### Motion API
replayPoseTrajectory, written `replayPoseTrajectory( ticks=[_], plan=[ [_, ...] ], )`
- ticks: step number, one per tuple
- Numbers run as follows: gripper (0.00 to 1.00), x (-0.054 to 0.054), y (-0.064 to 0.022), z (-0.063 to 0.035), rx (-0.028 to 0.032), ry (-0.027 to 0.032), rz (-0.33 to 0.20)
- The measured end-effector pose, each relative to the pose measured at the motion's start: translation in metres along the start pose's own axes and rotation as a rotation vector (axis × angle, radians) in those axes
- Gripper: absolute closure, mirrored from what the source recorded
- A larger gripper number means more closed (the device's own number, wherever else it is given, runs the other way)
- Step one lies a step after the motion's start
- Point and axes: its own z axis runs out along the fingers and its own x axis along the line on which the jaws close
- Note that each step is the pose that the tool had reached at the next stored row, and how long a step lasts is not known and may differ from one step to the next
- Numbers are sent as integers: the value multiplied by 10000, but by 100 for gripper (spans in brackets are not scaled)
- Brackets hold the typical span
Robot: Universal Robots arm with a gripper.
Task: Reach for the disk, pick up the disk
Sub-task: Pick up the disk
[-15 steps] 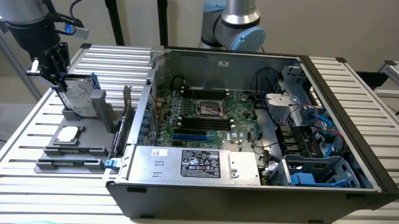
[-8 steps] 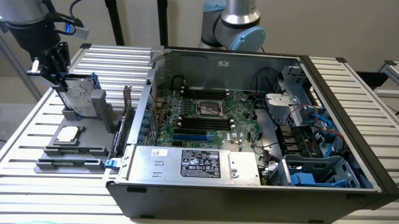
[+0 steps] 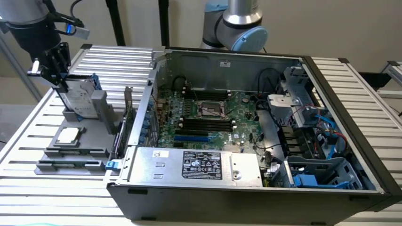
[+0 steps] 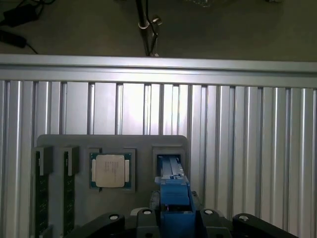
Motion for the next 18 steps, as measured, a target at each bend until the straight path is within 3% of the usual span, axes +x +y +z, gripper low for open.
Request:
replayPoseTrajectory(
  ticks=[6, 18],
  plan=[
    [67, -1, 0, -86, -1, -6, 0],
    [67, -6, -1, -619, -1, -6, -18]
  ],
)
